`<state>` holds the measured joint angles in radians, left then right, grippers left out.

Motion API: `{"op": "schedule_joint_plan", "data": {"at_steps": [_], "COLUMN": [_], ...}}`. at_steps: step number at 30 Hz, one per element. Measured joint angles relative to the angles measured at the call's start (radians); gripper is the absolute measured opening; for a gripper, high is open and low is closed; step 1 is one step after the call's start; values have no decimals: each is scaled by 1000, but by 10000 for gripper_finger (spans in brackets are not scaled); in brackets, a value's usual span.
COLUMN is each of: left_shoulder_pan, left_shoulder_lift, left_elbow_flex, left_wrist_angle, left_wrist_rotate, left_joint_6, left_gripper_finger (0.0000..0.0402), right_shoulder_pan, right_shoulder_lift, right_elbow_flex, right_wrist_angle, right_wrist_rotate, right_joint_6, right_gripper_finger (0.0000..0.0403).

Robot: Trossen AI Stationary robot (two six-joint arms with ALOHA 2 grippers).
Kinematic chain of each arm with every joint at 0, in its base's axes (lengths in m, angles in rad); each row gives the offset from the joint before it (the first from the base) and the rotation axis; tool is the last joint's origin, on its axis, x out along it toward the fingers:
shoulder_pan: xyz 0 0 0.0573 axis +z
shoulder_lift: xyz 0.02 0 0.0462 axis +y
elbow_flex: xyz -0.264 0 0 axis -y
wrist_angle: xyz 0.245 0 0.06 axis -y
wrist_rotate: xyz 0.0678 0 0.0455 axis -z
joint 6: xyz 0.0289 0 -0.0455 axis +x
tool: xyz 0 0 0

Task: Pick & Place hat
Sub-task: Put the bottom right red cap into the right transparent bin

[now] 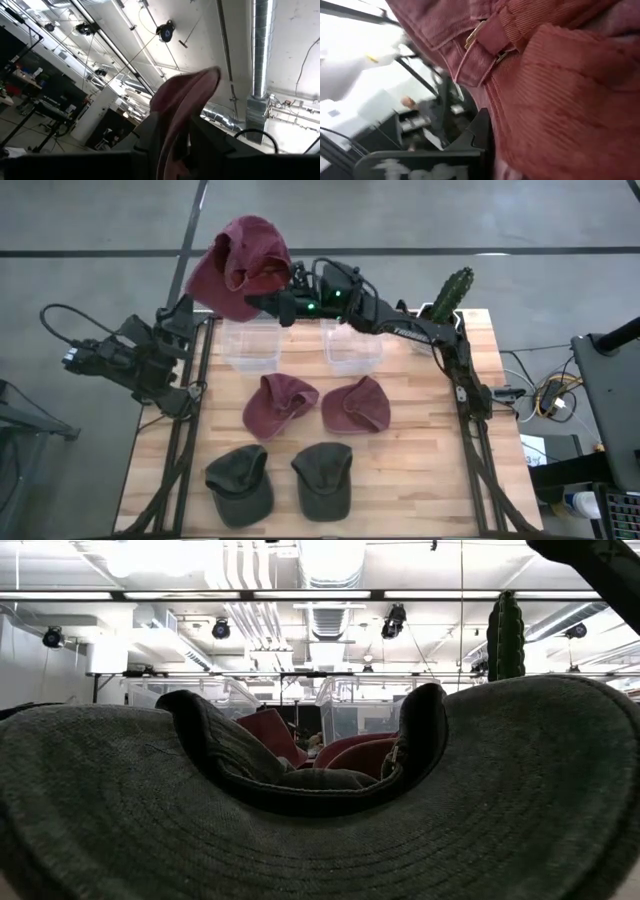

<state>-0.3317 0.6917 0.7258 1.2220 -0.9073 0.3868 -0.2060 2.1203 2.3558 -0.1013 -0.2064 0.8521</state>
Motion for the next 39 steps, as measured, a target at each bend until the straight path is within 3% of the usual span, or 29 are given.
{"op": "schedule_joint_plan", "data": {"at_steps": [8,12,18,26,29,39], "left_shoulder_pan": [-6,-8,-8,-8,-8,-8], "left_shoulder_lift": [-86,-125,-165,-165,-166,-166], "left_elbow_flex": [3,-6,-6,-10,-10,-11], "left_wrist_angle": [-258,-461,-734,-930,-947,-948], "left_wrist_rotate": [-16,-9,31,136,143,148], "left_joint_6": [-114,-226,-428,-589,-640,-650], "left_gripper_finger": [98,98,98,98,98,98], "right_shoulder_pan": [-69,-117,-187,-267,-294,-350], "right_shoulder_lift": [-99,-158,-212,-225,-212,-114], "right_elbow_flex": [0,0,0,-3,-6,-9], "right_wrist_angle": [-522,-806,-1083,-1317,-1374,-1456], "right_wrist_rotate": [-162,-176,-199,-134,-78,-46], "right_joint_6": [-116,-184,-237,-328,-355,-406], "right_gripper_finger": [12,13,13,13,13,13]}}
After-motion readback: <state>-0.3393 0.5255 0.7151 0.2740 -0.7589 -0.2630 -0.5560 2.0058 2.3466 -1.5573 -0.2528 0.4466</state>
